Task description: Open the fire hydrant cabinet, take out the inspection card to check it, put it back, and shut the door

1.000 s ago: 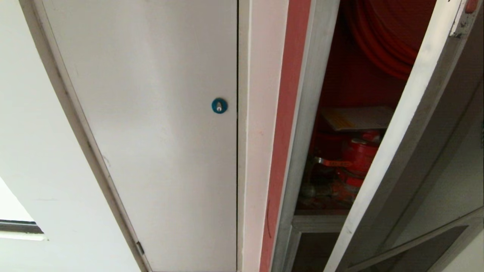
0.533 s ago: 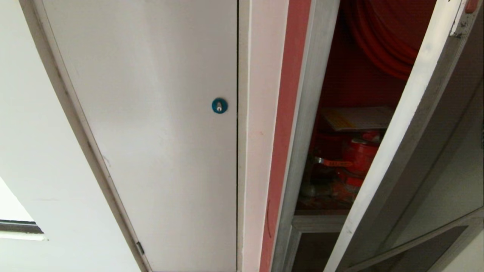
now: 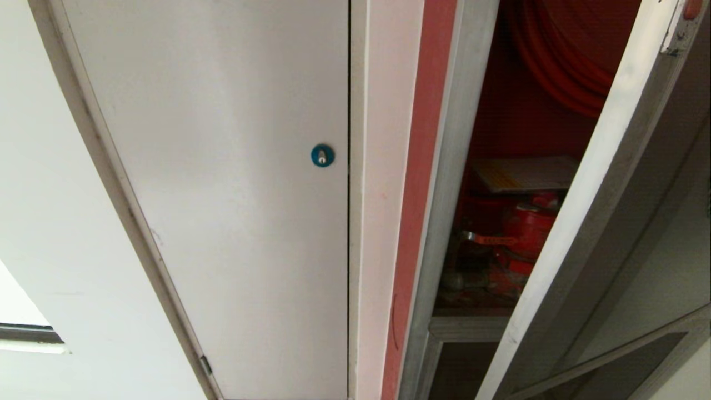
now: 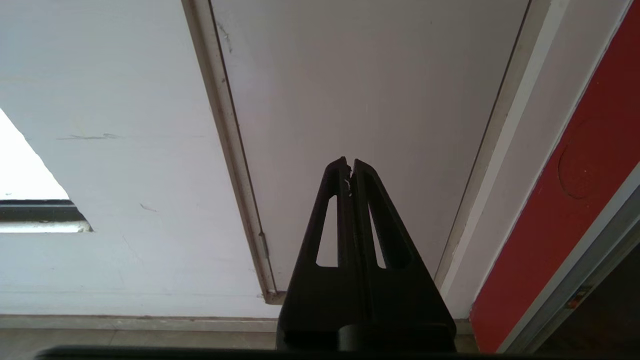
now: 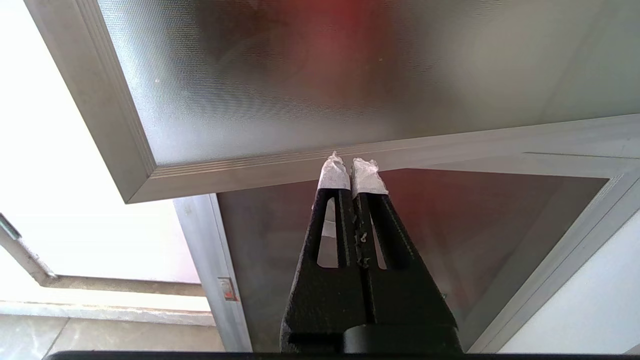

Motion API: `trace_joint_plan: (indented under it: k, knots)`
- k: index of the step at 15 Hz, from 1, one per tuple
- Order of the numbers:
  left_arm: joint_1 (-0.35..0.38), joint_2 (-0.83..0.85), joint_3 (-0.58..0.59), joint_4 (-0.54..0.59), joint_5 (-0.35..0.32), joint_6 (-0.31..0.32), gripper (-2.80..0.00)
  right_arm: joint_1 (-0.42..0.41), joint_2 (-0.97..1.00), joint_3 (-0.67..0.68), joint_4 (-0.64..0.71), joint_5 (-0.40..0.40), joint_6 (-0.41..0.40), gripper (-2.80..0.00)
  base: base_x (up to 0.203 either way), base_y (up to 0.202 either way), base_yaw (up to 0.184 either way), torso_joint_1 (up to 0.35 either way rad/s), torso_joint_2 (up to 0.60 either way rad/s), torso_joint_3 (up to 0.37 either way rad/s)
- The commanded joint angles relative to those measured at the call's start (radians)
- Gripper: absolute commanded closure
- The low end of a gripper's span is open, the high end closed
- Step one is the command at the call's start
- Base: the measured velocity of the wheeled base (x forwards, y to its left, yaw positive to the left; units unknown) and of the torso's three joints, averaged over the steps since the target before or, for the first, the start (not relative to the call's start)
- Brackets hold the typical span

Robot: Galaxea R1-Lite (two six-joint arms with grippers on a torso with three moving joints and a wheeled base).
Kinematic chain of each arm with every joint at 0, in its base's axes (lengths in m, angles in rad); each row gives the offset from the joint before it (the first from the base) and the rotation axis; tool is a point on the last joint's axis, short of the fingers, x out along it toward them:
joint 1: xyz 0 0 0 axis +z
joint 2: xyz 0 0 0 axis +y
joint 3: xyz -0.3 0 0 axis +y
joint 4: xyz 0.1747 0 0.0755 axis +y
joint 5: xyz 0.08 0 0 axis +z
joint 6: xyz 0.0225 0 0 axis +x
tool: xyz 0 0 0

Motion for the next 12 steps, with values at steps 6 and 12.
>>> trace_joint_plan:
  k: [6, 12]
  knots:
    - [0.000, 0.001, 0.002, 0.000, 0.000, 0.000, 0.00, 0.001, 0.124, -0.254, 0.083, 0.045, 0.009, 0.00, 0.000, 0.000, 0.000, 0.000, 0.00, 0.000]
    - [0.000, 0.001, 0.002, 0.000, 0.000, 0.000, 0.00, 0.000, 0.512, -0.651, 0.280, 0.532, 0.037, 0.00, 0.000, 0.000, 0.000, 0.000, 0.00, 0.000]
